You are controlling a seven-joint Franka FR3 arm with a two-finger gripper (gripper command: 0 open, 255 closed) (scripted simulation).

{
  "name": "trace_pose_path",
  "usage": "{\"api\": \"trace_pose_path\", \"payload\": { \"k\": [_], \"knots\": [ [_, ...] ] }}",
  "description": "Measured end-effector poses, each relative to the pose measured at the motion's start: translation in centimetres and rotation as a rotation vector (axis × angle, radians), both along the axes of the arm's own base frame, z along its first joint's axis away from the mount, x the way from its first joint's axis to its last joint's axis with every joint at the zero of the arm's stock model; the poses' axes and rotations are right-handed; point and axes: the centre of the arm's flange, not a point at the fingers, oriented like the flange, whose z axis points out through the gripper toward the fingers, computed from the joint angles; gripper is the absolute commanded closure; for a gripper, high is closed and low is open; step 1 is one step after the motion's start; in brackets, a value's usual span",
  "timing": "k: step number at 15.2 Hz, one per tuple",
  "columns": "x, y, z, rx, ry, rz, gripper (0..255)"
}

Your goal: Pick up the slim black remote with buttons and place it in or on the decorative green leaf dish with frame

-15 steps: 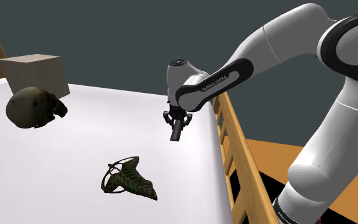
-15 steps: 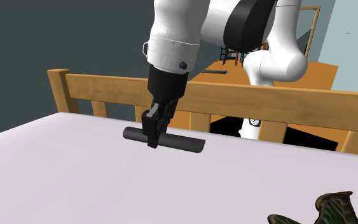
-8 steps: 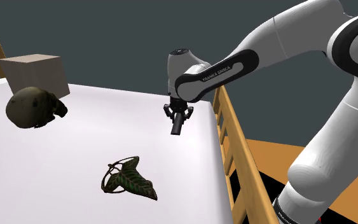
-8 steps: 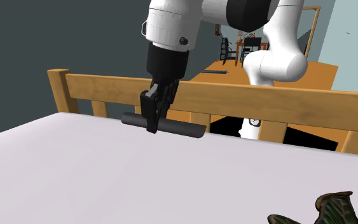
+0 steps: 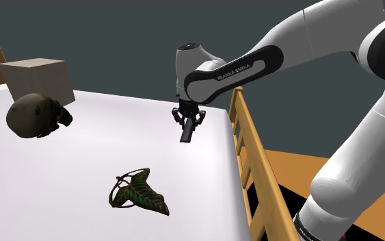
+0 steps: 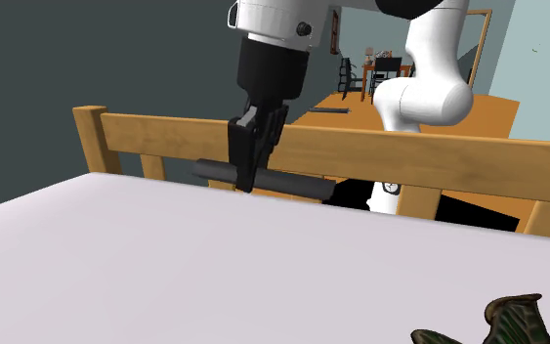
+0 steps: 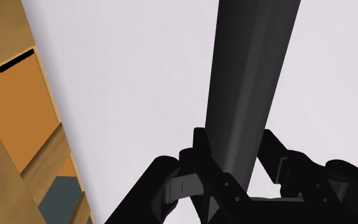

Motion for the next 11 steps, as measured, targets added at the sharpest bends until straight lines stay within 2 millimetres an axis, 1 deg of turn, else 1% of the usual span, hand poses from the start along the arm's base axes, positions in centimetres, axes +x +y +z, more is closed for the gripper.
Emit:
{"api": "trace_pose_path", "payload": {
  "k": [1,2,3,4,5,6,8,10,11],
  "knots": [
    [-0.2,1.2,0.1,0.000,0.000,0.000,255],
    [-0.6,2.6,-0.5,0.000,0.000,0.001,255],
    [-0.8,3.7,-0.3,0.000,0.000,0.001,255],
    [-1.0,5.3,-0.2,0.000,0.000,0.001,255],
    [-1.1,6.7,-0.4,0.000,0.000,0.001,255],
    [-1.5,7.7,-0.4,0.000,0.000,0.001,255],
    [-2.2,10.5,-0.4,0.000,0.000,0.001,255],
    [-2.3,13.1,-0.6,0.000,0.000,0.001,255],
    [-2.7,14.4,-0.6,0.000,0.000,0.000,255]
  ]
}}
